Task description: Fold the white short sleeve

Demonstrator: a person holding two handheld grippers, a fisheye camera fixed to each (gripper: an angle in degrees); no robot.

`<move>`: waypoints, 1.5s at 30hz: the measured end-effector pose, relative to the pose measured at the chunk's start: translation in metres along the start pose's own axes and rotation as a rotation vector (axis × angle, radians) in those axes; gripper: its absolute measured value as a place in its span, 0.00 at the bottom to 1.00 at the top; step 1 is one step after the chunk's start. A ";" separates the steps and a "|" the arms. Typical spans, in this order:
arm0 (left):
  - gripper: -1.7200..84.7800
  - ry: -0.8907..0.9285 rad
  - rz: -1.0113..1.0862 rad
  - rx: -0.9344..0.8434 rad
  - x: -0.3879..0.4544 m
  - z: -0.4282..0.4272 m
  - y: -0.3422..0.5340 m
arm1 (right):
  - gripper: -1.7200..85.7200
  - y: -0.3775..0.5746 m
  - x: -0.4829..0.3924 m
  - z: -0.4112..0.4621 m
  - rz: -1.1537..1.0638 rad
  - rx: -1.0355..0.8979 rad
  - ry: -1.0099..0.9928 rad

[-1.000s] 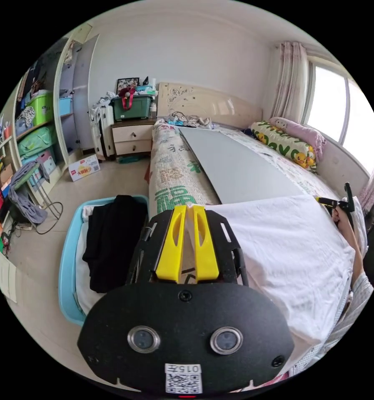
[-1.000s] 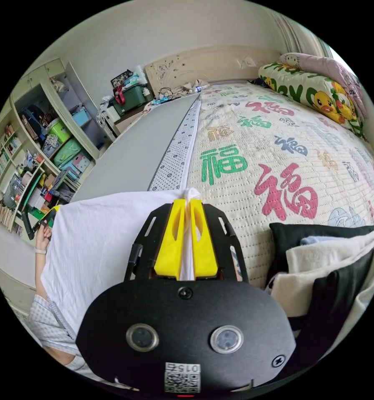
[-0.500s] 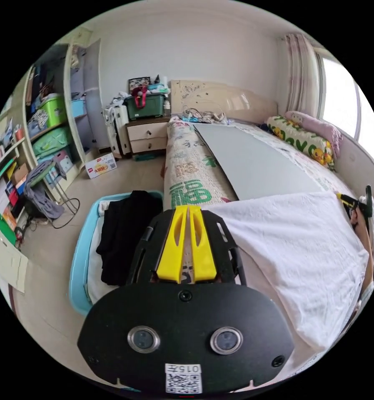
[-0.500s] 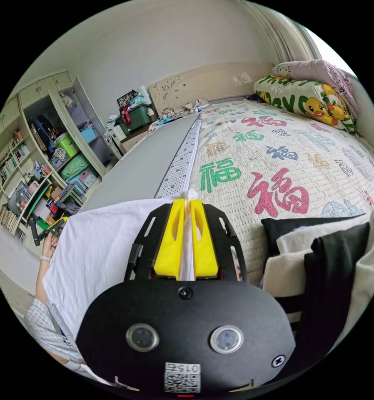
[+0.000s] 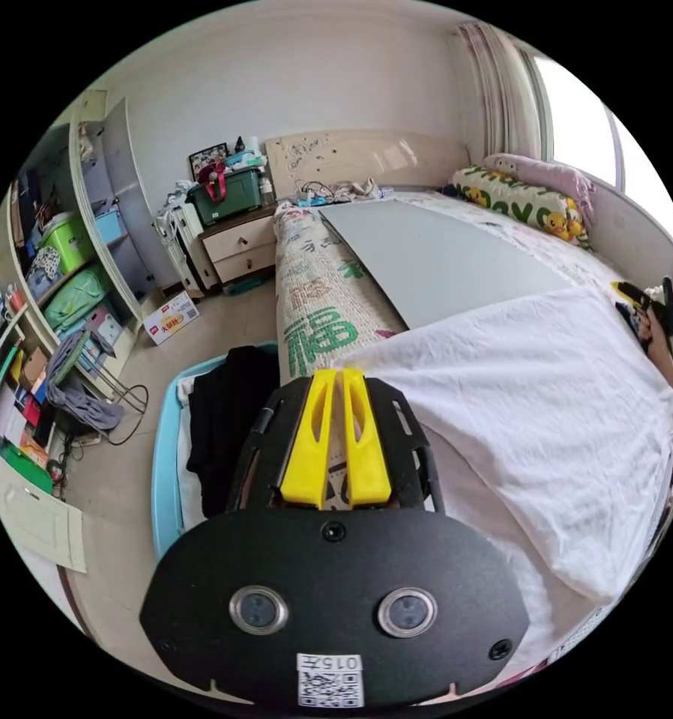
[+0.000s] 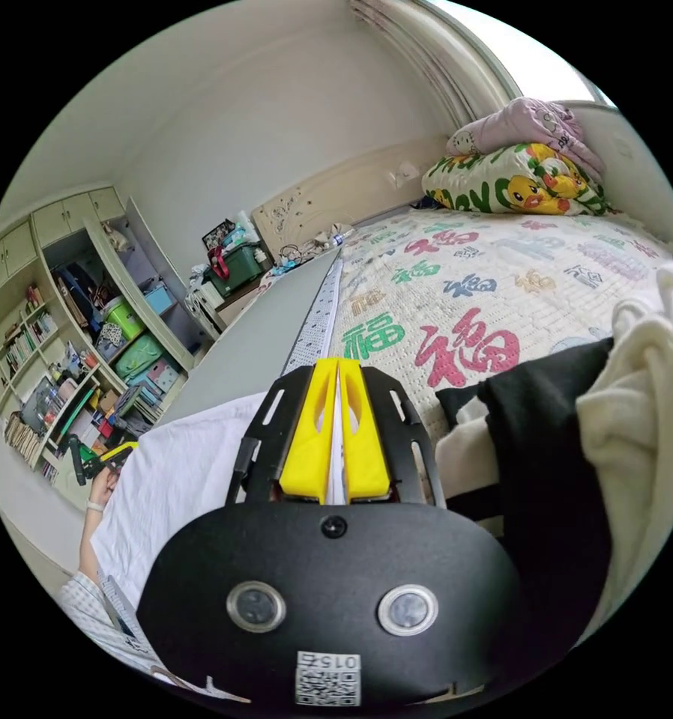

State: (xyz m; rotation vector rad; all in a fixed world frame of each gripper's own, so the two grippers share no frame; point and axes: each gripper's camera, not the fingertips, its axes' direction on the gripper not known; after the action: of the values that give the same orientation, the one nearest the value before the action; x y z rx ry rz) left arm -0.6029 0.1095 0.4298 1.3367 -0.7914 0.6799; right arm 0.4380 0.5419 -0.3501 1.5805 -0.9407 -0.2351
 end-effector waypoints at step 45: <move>0.13 0.396 0.354 -0.256 0.580 0.153 -0.610 | 0.05 0.347 0.102 -0.008 -0.194 -0.121 0.140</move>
State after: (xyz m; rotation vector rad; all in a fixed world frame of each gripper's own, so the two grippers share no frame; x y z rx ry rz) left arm 0.2086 -0.1248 0.5647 0.8004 -0.7660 1.0474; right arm 0.3593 0.4961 0.0000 1.5556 -0.6531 -0.3068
